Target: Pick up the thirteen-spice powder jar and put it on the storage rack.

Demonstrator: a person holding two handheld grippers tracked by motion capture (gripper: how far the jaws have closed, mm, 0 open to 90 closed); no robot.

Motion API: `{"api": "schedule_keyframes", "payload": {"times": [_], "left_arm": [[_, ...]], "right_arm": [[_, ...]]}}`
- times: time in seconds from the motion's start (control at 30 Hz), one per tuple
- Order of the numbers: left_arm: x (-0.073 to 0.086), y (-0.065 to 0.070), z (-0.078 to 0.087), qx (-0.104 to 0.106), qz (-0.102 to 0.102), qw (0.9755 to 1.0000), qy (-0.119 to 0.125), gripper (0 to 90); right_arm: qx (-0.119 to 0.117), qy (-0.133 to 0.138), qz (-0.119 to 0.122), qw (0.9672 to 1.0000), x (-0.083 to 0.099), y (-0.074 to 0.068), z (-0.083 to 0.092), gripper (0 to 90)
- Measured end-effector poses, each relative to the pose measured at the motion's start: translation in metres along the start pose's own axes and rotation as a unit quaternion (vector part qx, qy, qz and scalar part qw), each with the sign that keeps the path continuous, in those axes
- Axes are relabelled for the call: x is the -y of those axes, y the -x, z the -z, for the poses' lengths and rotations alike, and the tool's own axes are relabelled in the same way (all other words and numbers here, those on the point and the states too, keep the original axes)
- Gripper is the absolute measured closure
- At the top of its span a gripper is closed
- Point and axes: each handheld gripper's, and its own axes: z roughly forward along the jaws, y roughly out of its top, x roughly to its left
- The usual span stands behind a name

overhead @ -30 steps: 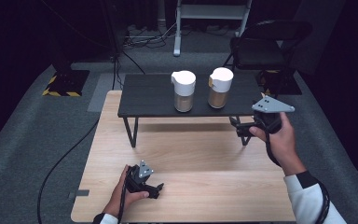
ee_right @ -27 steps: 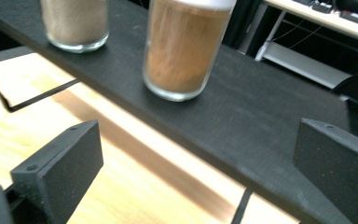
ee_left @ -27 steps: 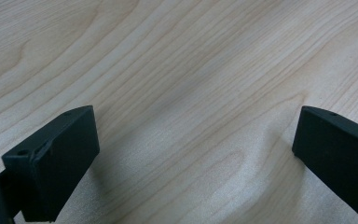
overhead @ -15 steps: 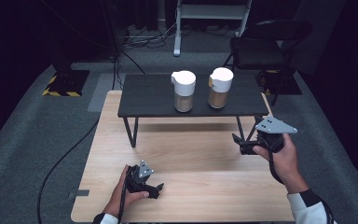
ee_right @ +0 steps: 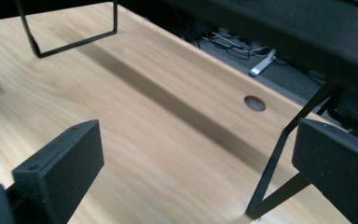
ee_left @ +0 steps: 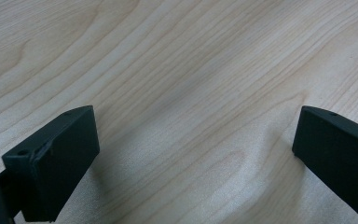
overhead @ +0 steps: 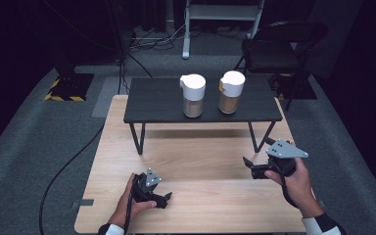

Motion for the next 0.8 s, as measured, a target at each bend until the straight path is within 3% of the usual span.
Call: {"api": "schedule_keyframes", "payload": {"times": [0.23,0.8], "left_arm": [[0.0,0.0,0.0,0.0,0.0,1.0,0.0,0.4],[0.0,0.0,0.0,0.0,0.0,1.0,0.0,0.3]], "right_arm": [[-0.016,-0.007,-0.015,0.9997,0.024,-0.001,0.001,1.6],[-0.041,-0.044,0.002,0.9982,0.063,-0.012,-0.01,1.8]]}}
